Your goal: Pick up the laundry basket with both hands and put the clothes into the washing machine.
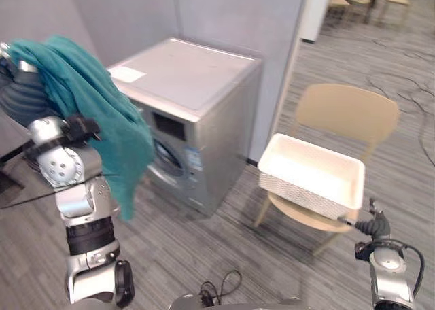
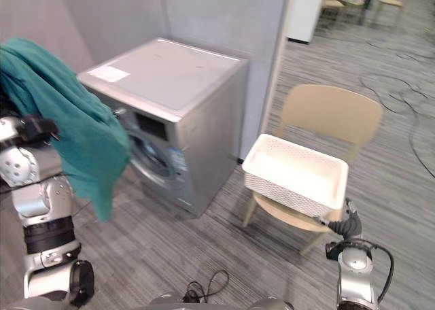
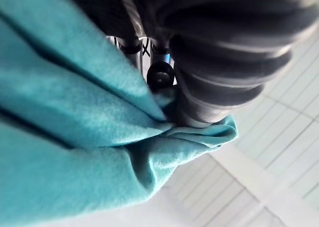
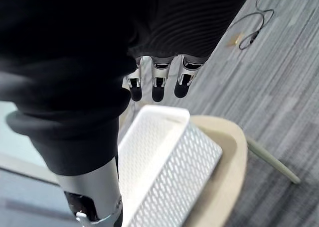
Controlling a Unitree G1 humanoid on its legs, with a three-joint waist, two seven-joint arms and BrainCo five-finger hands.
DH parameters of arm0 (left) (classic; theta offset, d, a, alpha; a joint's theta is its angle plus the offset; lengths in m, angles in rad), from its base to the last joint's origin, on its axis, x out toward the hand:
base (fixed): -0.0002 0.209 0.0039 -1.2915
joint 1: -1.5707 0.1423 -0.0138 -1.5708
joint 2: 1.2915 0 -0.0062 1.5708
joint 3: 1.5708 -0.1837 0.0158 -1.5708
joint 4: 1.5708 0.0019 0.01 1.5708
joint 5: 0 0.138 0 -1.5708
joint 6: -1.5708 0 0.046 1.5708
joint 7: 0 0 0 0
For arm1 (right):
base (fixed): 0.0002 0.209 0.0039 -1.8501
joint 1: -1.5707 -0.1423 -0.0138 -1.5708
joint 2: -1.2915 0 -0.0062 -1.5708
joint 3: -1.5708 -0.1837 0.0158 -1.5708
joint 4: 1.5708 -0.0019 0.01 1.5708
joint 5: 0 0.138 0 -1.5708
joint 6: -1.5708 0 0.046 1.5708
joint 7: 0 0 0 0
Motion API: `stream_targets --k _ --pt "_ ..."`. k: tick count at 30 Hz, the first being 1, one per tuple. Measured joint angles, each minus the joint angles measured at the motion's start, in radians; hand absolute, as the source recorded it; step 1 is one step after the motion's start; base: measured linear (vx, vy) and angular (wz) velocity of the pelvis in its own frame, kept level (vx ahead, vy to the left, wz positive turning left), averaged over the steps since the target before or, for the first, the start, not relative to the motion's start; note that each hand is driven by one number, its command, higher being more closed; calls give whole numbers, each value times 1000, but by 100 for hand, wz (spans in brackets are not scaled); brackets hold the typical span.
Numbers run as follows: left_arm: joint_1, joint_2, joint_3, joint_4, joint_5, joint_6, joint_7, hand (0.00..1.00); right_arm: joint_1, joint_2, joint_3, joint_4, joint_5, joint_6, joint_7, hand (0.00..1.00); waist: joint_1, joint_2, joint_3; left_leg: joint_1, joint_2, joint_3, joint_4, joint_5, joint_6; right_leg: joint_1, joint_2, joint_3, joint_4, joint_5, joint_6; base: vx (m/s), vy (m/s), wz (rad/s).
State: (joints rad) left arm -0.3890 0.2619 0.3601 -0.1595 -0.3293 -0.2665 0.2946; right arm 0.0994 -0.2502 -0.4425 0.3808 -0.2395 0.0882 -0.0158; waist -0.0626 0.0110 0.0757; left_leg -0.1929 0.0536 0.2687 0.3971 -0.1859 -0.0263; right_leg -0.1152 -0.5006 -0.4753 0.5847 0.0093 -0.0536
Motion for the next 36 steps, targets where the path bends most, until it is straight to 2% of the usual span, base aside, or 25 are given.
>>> stream_targets --k 1,2,4,5,6,8,9,10,11,12,14,15,16,17,18,20,23,24,25,27,28,31,32,34,36 --pt "20 -17 -27 -3 0 2 -7 100 9 3 -2 54 -3 0 0 0 -1 -8 6 3 -19 -40 -21 15 25 -27 77 93 93 -89 47 22 158 124" --pt "25 -21 -40 -3 0 4 -9 100 13 11 -11 80 -3 -1 0 0 -3 -11 16 9 -32 -57 -39 26 42 -33 116 119 114 -124 59 31 99 132" --pt "26 -26 -90 -5 0 18 -12 100 30 42 -32 194 -1 -1 -1 0 -7 -51 36 55 -77 -82 -146 40 62 -42 261 154 79 -226 79 72 12 128" --pt "26 -28 -101 -5 0 19 -12 100 33 46 -35 219 2 -1 -1 0 -9 -53 37 61 -81 -89 -167 40 62 -52 300 163 53 -242 82 124 -46 111" --pt "25 -36 -127 -5 -1 19 -12 100 38 50 -41 270 4 -3 -1 0 -9 -49 50 82 -87 -120 -213 40 62 -67 381 190 -11 -248 79 85 -35 84" --pt "26 -67 -167 -6 0 19 -11 100 54 71 -72 342 36 -5 -2 0 -8 -19 68 115 -88 -174 -285 40 62 -82 476 254 -128 -238 86 144 -18 116" --pt "25 -79 -198 -7 2 19 -11 100 74 99 -78 383 58 -5 0 0 -10 -24 66 135 -99 -198 -325 41 61 -79 501 303 -216 -223 98 208 -36 141" --pt "24 -85 -215 -11 11 20 -11 100 90 116 -77 389 76 -4 1 0 -16 -36 65 133 -111 -214 -321 42 61 -76 497 325 -243 -223 100 203 -88 162" --pt "28 -110 -245 -29 19 23 -11 100 127 144 -76 389 94 -5 2 0 -25 -60 72 118 -132 -240 -269 59 62 -54 477 338 -260 -219 90 168 -108 171" --pt "49 -160 -264 -46 27 22 -10 100 166 164 -73 388 113 -4 4 0 -28 -74 75 103 -141 -249 -178 58 62 -6 444 282 -271 -179 48 152 -137 191" --pt "119 -229 -293 -89 30 21 -10 100 207 166 -47 390 146 -6 11 0 -25 -49 65 58 -76 -238 -5 24 27 46 469 211 -285 -192 36 156 -109 109" --pt "149 -251 -307 -125 30 20 -10 100 203 166 -17 389 162 -11 11 0 -2 -24 67 -27 -3 -203 223 -20 2 79 510 198 -304 -195 23 155 -68 17" --pt "153 -258 -310 -134 30 18 -10 100 196 166 1 389 164 -14 11 0 18 -15 70 -79 39 -184 343 -27 -4 89 529 194 -308 -195 13 208 -67 -6" --pt "156 -260 -310 -149 29 18 -9 100 171 171 50 390 168 -21 13 0 41 -13 71 -149 133 -144 528 -35 9 113 553 179 -316 -190 -5 158 -15 -12" --pt "156 -258 -310 -152 29 16 -8 100 153 185 78 390 168 -28 14 0 51 -19 70 -172 197 -111 602 -51 35 132 555 153 -330 -189 -5 209 -10 4" --pt "155 -260 -316 -157 28 15 -6 100 119 225 100 390 169 -40 9 0 54 -46 62 -201 316 -34 581 -81 77 171 543 105 -380 -181 7 190 38 49" --pt "151 -260 -354 -149 27 17 -8 100 77 240 109 417 170 -42 -8 0 54 -63 57 -199 345 -7 375 -72 61 180 483 39 -394 -168 26 277 216 86" --pt "135 -260 -366 -113 26 17 -10 100 52 230 121 458 173 -43 -17 0 55 -53 51 -148 318 -3 146 34 8 181 447 27 -388 -168 80 281 355 72" --pt "115 -272 -375 -84 27 19 -9 100 47 220 127 476 177 -44 -24 0 57 -40 46 -124 307 -12 52 139 -39 190 433 27 -381 -198 129 271 336 86" --pt "104 -245 -384 -23 25 26 -9 100 31 247 148 524 186 -43 -27 0 64 -95 31 -97 184 -13 13 133 -17 194 332 34 -353 -220 162 266 268 78" --pt "104 -242 -401 -10 25 29 -9 100 26 253 162 542 190 -45 -28 0 65 -103 27 -83 129 -13 3 113 11 198 276 40 -303 -222 168 278 252 78" --pt "104 -235 -440 5 25 31 -10 100 11 255 193 558 192 -43 -26 0 84 -99 34 -31 73 -7 32 47 44 134 172 107 -29 -182 182 250 201 35" --pt "104 -231 -453 5 25 32 -10 100 1 256 225 559 192 -43 -26 0 87 -91 40 15 72 -1 41 16 53 74 139 159 137 -106 168 223 148 -11" --pt "104 -206 -471 4 25 30 -10 100 -21 258 253 564 191 -49 -25 0 79 -85 47 90 78 16 3 0 59 -15 144 194 305 -143 161 201 88 -21" --pt "104 -198 -487 4 25 28 -11 100 -36 257 274 572 191 -52 -26 0 76 -91 47 160 78 46 -80 3 54 -84 163 101 282 -189 134 157 -2 -25"
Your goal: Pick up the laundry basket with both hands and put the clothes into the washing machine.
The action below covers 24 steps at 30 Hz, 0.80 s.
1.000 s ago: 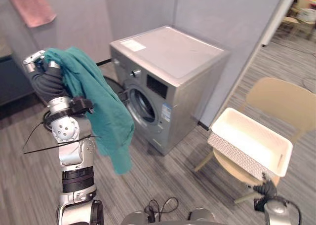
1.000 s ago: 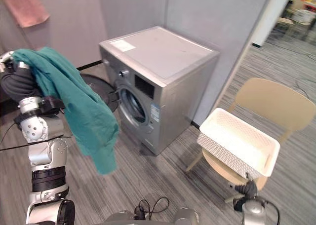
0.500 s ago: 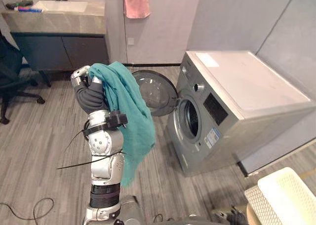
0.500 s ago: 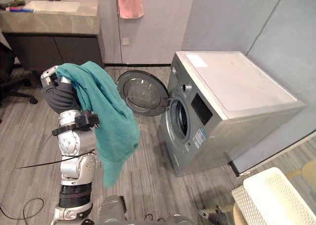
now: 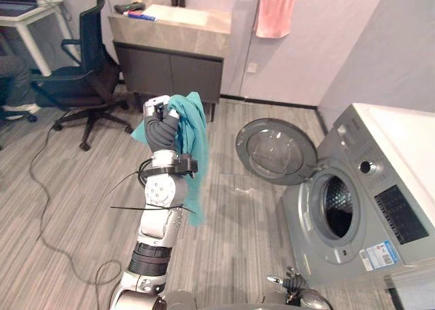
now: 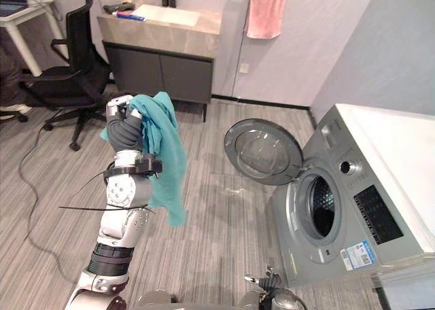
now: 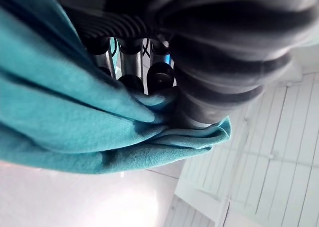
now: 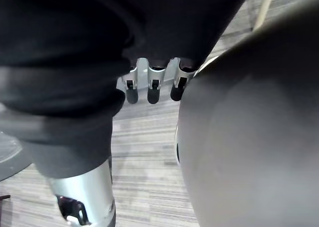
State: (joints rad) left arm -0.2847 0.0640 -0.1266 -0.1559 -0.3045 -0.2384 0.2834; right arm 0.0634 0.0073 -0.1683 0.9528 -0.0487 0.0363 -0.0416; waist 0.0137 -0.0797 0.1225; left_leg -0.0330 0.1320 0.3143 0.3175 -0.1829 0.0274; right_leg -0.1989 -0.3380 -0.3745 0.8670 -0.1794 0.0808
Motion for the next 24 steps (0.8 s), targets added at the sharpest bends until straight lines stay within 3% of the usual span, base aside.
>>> stream_targets --k 2,4,5,6,8,10,11,12,13,14,15,16,17,18,20,21,22,23,24 --pt "0 1 3 0 -6 0 -1 100 -12 -5 3 7 0 -8 0 0 -6 -1 0 33 0 29 -40 2 -16 -25 11 -139 -147 -1 -14 237 -89 -25" --pt "0 1 12 0 -13 0 0 100 -17 -11 8 27 -3 -4 0 0 -3 -8 -4 42 0 60 -36 -9 -42 -15 22 -280 -325 39 -63 263 -132 -37" --pt "1 -4 19 2 -18 1 0 100 -20 -18 9 49 -1 0 1 0 -7 -15 -6 57 7 70 -17 -28 -72 8 54 -323 -419 118 -172 278 -121 -57" --pt "8 -15 19 5 -18 11 0 100 -29 -33 3 51 -7 9 1 0 -8 20 -6 82 40 93 -26 -28 -83 29 104 -322 -460 142 -203 286 -108 -60" --pt "9 -32 21 5 -17 15 -1 100 -28 -38 0 48 -32 10 2 0 -14 44 -11 134 81 134 -46 -39 -115 65 181 -301 -518 138 -200 287 -83 -75" --pt "48 -49 52 -11 -15 17 -7 100 -19 -29 2 49 -41 10 8 0 -17 40 -20 154 168 181 96 -48 -140 128 279 -244 -595 134 -204 362 -152 -103" --pt "63 -55 61 -18 -16 18 -10 100 -15 -28 1 47 -41 10 10 0 -17 40 -20 139 202 181 184 -47 -139 146 304 -222 -615 134 -206 236 -163 -103" --pt "90 -68 84 -39 -16 20 -13 100 -8 -31 2 38 -43 10 11 0 -15 48 -19 97 264 166 342 -27 -109 176 347 -186 -641 131 -212 144 -148 -123" --pt "125 -78 107 -71 -16 21 -19 100 8 -33 6 16 -44 10 15 0 3 59 -18 4 335 95 571 63 -6 210 397 -121 -675 121 -230 129 -117 -133" --pt "144 -81 113 -82 -16 19 -19 100 10 -34 14 11 -45 9 16 0 11 59 -19 -40 346 50 658 57 -9 219 410 -93 -681 113 -242 243 -17 -153" --pt "172 -77 119 -88 -17 16 -20 100 11 -34 19 14 -45 10 16 0 26 56 -16 -122 327 -30 754 12 -27 229 423 -33 -684 100 -261 275 93 -168" --pt "206 -68 123 -87 -31 16 -21 100 5 -34 32 32 -46 10 16 0 33 34 -16 -194 253 -101 730 -53 -32 236 418 46 -690 99 -263 297 130 -163" --pt "223 -65 124 -87 -38 15 -21 100 -1 -33 36 41 -46 11 16 0 36 31 -15 -211 214 -141 688 -76 -38 241 416 78 -695 108 -253 197 110 -137" --pt "242 -65 125 -87 -42 15 -22 100 -5 -31 48 44 -46 12 16 0 39 32 -14 -222 175 -186 633 -93 -42 246 415 109 -697 115 -248 189 164 -141" --pt "314 -72 100 -87 -74 12 -43 100 -18 -41 72 63 -51 6 19 0 51 44 -19 -201 13 -426 342 -109 -77 238 409 226 -702 130 -221 217 288 -186" --pt "354 -88 53 -87 -82 3 -62 100 -27 -47 81 68 -60 4 23 0 56 86 -30 -180 -11 -532 161 -11 -93 236 429 288 -715 137 -188 169 301 -157" --pt "371 -102 27 -87 -82 0 -78 100 -26 -63 92 59 -70 2 25 0 56 124 -35 -181 5 -542 112 61 -98 233 448 309 -717 133 -173 165 343 -154" --pt "390 -106 -7 -77 -112 4 -116 100 -37 -57 92 49 -80 1 21 0 52 126 -31 -177 26 -486 113 24 -132 205 435 346 -675 115 -133 126 336 -159" --pt "416 -117 -30 -80 -163 -1 -144 100 -34 -32 103 21 -79 -1 21 0 62 103 -36 -163 21 -390 69 28 -117 130 379 316 -599 70 -73 97 305 -163"
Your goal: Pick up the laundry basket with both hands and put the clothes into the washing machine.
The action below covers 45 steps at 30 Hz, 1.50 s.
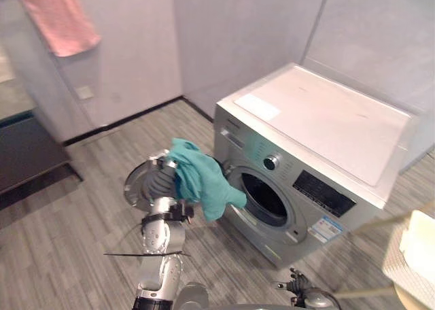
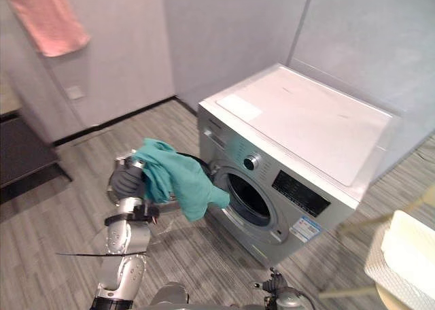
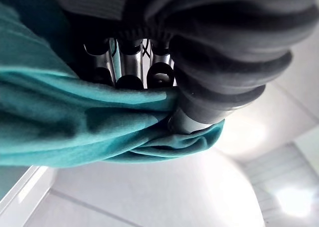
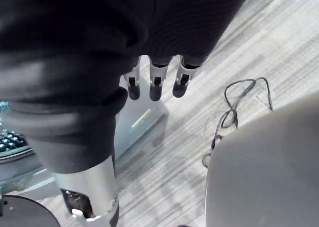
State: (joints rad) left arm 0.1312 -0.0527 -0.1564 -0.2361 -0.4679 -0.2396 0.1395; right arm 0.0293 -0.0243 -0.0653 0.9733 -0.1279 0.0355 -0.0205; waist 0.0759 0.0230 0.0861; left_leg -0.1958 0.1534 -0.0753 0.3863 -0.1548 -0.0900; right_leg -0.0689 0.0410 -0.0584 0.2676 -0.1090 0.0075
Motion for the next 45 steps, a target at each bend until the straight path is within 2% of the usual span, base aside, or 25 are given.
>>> stream_targets --k 1,2,3,4,5,6,8,9,10,12,13,14,16,22,24,26,28,31,33,35,37,38,40,44,45 --pt "11 -4 -2 1 -28 -3 -10 100 -2 18 16 -12 1 -4 0 0 0 -21 -9 2 -7 38 -19 3 5 -35 -37 -33 31 -13 20 44 222 -177" --pt "24 -1 -9 1 -75 -4 -21 100 -5 55 49 -18 1 -16 0 0 3 -55 -16 19 -16 120 -60 12 19 -84 -119 -139 73 -18 31 38 169 -171" --pt "42 -1 -15 1 -104 -3 -37 100 -10 89 74 -9 1 -18 0 0 20 -64 -14 37 -13 187 -84 11 31 -99 -206 -298 103 -22 32 46 169 -163" --pt "51 -1 -21 2 -115 -3 -46 100 -12 95 94 1 3 -18 3 0 21 -63 -14 42 -12 208 -88 8 36 -95 -247 -381 114 -24 28 41 106 -137" --pt "64 -1 -40 2 -131 -2 -55 100 -17 93 119 23 2 -18 6 0 22 -61 -11 45 -12 246 -93 0 47 -90 -313 -509 125 -21 21 43 51 -103" --pt "62 -1 -50 2 -147 -2 -59 100 -24 93 122 30 2 -19 3 0 34 -53 4 43 -2 278 -88 -12 52 -93 -344 -563 129 -11 6 24 -28 -104" --pt "42 0 -50 3 -150 -2 -62 100 -42 92 126 35 2 -25 1 0 39 -44 38 31 20 300 -65 -25 43 -100 -349 -601 132 2 -13 -5 -58 -55" --pt "13 0 -48 6 -150 -3 -63 100 -60 80 148 46 1 -30 1 0 41 -50 58 4 36 310 -41 -29 37 -122 -351 -621 145 3 -13 -29 -145 -23" --pt "-23 0 -46 13 -149 -3 -58 100 -87 57 173 63 -1 -29 1 0 45 -43 89 -22 50 319 -25 -25 32 -146 -347 -627 162 3 -5 -29 -172 -28" --pt "-68 -1 -23 13 -147 -4 -44 100 -129 28 202 69 -1 -29 -3 0 44 -37 129 -63 69 332 -12 -16 21 -205 -333 -611 183 3 -6 -13 -175 -38" --pt "-112 -5 14 13 -146 -4 -20 100 -169 11 227 73 -1 -30 -5 0 41 -43 169 -80 89 341 3 -13 15 -234 -320 -599 199 -5 -18 -12 -163 -38" --pt "-120 -5 23 13 -145 -5 -13 100 -175 7 231 73 -1 -30 -6 0 40 -44 177 -81 91 343 4 -11 12 -237 -318 -598 202 -7 -21 -10 -154 -29" --pt "-196 -9 81 13 -117 -26 46 100 -220 -6 262 73 0 -33 -26 0 16 -60 241 -88 110 343 5 -1 -5 -246 -301 -605 217 -18 -40 -11 -155 -9" --pt "-354 -17 98 13 -57 -57 137 100 -288 -24 300 73 6 -37 -49 0 14 -89 306 -146 141 326 9 15 -28 -287 -266 -621 207 -23 -47 -10 -116 -2" --pt "-405 -22 125 13 -25 -75 170 100 -335 -3 349 73 23 -53 -69 0 19 -117 323 -195 175 317 63 15 -28 -305 -228 -618 181 -19 -52 -43 -82 -19" --pt "-445 -21 140 17 -17 -86 201 100 -384 25 367 83 53 -71 -87 0 20 -130 344 -252 197 255 120 15 -28 -308 -195 -632 159 -11 -66 -54 -70 1" --pt "-487 -23 155 74 -10 -95 220 100 -418 39 378 87 80 -80 -110 0 19 -137 355 -294 195 193 134 23 -40 -318 -185 -654 152 -10 -68 -47 -40 22" --pt "-525 -23 169 169 -12 -96 257 100 -468 39 378 83 122 -105 -146 0 22 -145 373 -342 173 180 138 25 -42 -394 -223 -646 235 -22 -85 -40 19 11" --pt "-528 -30 169 170 -12 -98 261 100 -506 57 377 48 167 -131 -156 0 20 -150 407 -422 168 176 231 23 -43 -473 -257 -604 312 -27 -92 -156 27 -30" --pt "-521 -59 173 167 -36 -102 256 100 -502 81 378 -44 249 -153 -154 0 29 -150 418 -524 189 167 363 -36 -33 -573 -272 -563 391 -66 -53 -178 44 -64" --pt "-497 -95 180 163 -53 -98 250 100 -452 118 385 -217 342 -184 -150 0 22 -139 426 -640 221 146 496 -156 -32 -698 -293 -540 531 -110 -31 -162 53 -56" --pt "-496 -94 180 163 -56 -95 250 100 -444 120 387 -243 357 -189 -149 0 23 -139 427 -656 221 144 513 -166 -30 -714 -301 -539 549 -118 -28 -218 23 -25" --pt "-458 -67 165 137 -69 -74 231 100 -384 135 413 -406 415 -207 -142 0 25 -134 435 -767 219 130 611 -208 -17 -814 -349 -534 650 -152 -25 -166 -14 -1" --pt "-358 -24 154 77 -70 -68 189 100 -330 111 444 -581 454 -232 -103 0 50 -124 446 -857 214 120 694 -232 -8 -905 -389 -515 740 -176 -31 -96 -18 2" --pt "-341 -21 154 78 -71 -63 186 100 -323 109 438 -606 471 -236 -101 0 47 -121 448 -878 214 115 714 -236 -7 -924 -397 -513 760 -179 -37 -80 -25 3"
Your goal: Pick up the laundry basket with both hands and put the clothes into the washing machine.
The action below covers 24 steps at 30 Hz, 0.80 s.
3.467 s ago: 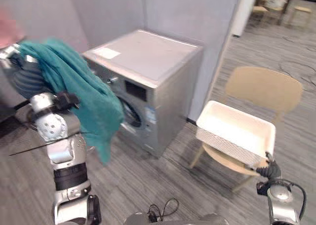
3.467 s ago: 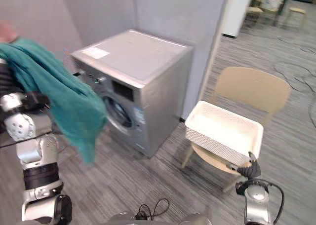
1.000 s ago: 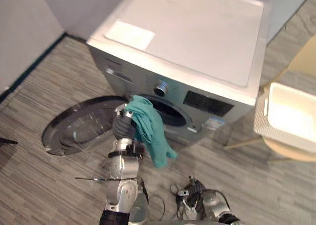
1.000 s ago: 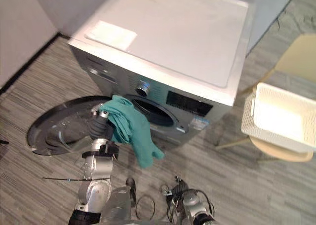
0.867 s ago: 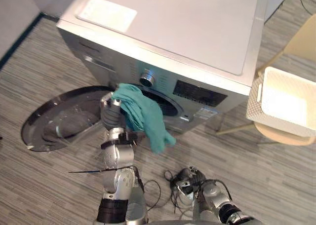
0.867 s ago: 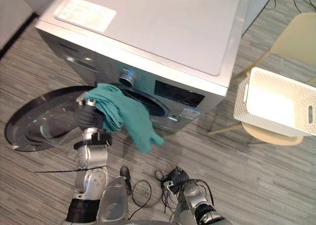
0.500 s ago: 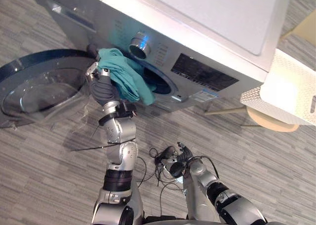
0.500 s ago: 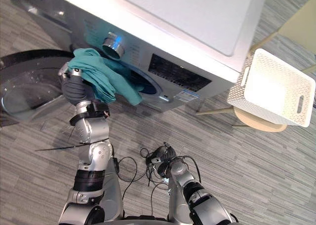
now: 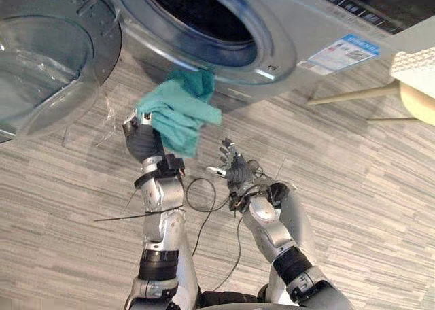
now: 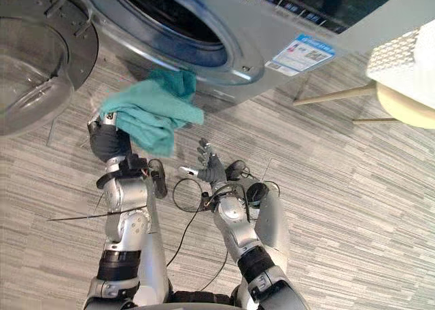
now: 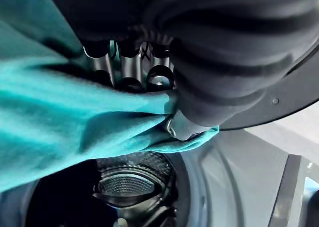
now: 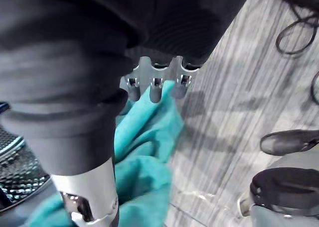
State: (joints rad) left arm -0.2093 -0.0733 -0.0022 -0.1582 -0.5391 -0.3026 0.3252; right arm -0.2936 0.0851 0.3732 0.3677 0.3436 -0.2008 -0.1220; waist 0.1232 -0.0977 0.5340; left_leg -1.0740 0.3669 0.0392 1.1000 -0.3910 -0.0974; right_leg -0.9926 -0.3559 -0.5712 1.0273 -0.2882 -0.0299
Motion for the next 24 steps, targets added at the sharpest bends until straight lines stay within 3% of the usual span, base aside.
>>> stream_targets --k 4,6,9,12,18,24 --pt "-60 -15 20 16 -4 14 13 100 56 -11 -32 -65 25 -18 16 0 -3 0 0 -65 0 -2 45 -3 7 -67 -13 15 40 -2 -6 -78 -21 -5" --pt "-191 -35 124 32 -10 9 62 100 82 -15 -42 -87 64 -21 32 0 -25 0 0 -109 5 4 71 -9 13 -121 -15 32 60 0 -10 -88 -23 -16" --pt "-340 29 241 57 3 1 173 100 115 -20 -42 -129 119 -34 51 0 -59 0 0 -144 21 16 94 -15 14 -170 -4 48 68 11 -28 -101 -40 -27" --pt "-449 105 280 55 1 -36 242 100 149 -33 -45 -151 117 -50 74 0 -92 0 0 -177 37 18 103 -16 14 -204 11 50 65 16 -29 -104 -56 -21" --pt "-538 112 269 59 -97 -59 240 100 154 -31 -99 -164 140 -45 111 0 -113 0 0 -192 56 31 101 -17 12 -234 34 59 53 28 -47 -64 -45 -14" --pt "-655 240 141 135 -338 -50 132 100 150 -30 -143 -187 264 -26 146 0 -117 0 0 -202 72 47 86 -14 10 -260 56 70 21 52 -46 -72 -50 -12"
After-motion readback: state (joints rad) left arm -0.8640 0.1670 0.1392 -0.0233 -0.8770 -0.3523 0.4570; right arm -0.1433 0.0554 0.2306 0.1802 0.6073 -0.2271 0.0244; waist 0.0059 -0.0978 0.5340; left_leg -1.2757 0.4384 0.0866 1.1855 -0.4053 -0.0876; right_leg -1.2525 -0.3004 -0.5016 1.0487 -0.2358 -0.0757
